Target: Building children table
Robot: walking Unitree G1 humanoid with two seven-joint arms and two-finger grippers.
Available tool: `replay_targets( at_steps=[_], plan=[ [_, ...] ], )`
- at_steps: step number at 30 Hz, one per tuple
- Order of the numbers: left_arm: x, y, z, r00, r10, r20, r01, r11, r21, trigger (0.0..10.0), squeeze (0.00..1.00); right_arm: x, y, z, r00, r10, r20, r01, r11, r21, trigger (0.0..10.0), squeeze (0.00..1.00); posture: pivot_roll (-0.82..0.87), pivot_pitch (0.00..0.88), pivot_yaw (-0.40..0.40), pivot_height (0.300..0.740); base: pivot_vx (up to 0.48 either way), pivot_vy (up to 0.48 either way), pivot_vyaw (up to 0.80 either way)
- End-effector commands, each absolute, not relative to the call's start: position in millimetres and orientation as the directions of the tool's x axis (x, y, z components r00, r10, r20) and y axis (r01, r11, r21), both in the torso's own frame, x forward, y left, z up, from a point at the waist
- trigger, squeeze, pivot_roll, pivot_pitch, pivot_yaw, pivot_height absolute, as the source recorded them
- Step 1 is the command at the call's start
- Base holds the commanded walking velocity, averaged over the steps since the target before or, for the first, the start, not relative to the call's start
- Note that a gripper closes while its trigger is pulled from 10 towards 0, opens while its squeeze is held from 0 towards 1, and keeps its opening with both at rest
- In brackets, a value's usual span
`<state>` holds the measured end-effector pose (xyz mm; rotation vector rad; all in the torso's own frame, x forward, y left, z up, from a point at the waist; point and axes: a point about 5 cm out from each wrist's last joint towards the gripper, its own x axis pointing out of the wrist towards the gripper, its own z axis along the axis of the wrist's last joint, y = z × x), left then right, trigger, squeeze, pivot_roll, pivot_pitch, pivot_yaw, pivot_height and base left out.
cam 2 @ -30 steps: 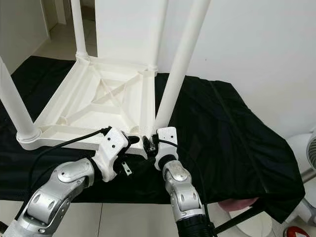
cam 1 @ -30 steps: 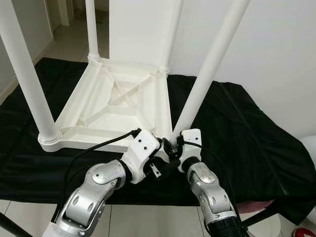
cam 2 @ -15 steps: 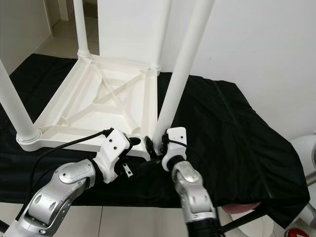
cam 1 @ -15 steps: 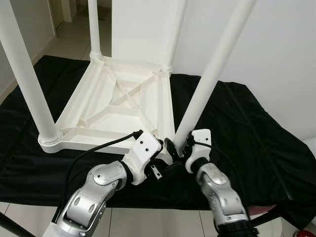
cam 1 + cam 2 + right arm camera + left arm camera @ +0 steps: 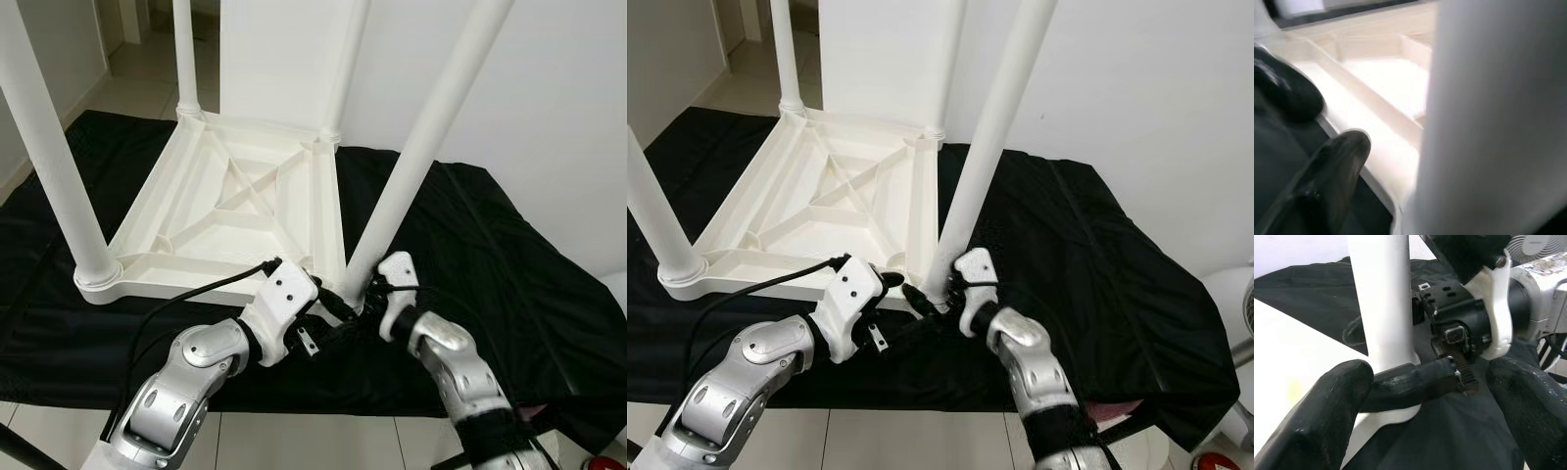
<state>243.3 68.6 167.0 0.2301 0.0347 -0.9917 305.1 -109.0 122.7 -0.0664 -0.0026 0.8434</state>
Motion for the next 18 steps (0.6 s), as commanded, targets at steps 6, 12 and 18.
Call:
replay_targets(
  at_steps=[6,12,18],
  plan=[
    [248,70,169,0.575,-0.808,-0.129,0.813,0.545,0.206,10.0,0.0,306,-102,106,0.578,0.808,-0.119,-0.816,0.569,-0.097,0.0,0.0,0.08,0.0,-0.168,0.74,0.0,0.0,0.0],
    [248,71,168,0.583,-0.802,-0.127,0.807,0.554,0.203,10.0,0.0,307,-110,104,0.578,0.807,-0.116,-0.816,0.572,-0.086,0.0,0.0,0.08,0.0,-0.169,0.74,0.0,0.0,0.0],
    [247,70,168,0.58,-0.805,-0.128,0.81,0.552,0.198,10.0,0.0,305,-121,97,0.65,0.746,-0.147,-0.758,0.649,-0.061,0.0,0.0,0.06,0.0,-0.162,0.74,0.0,0.0,0.0]
  ],
)
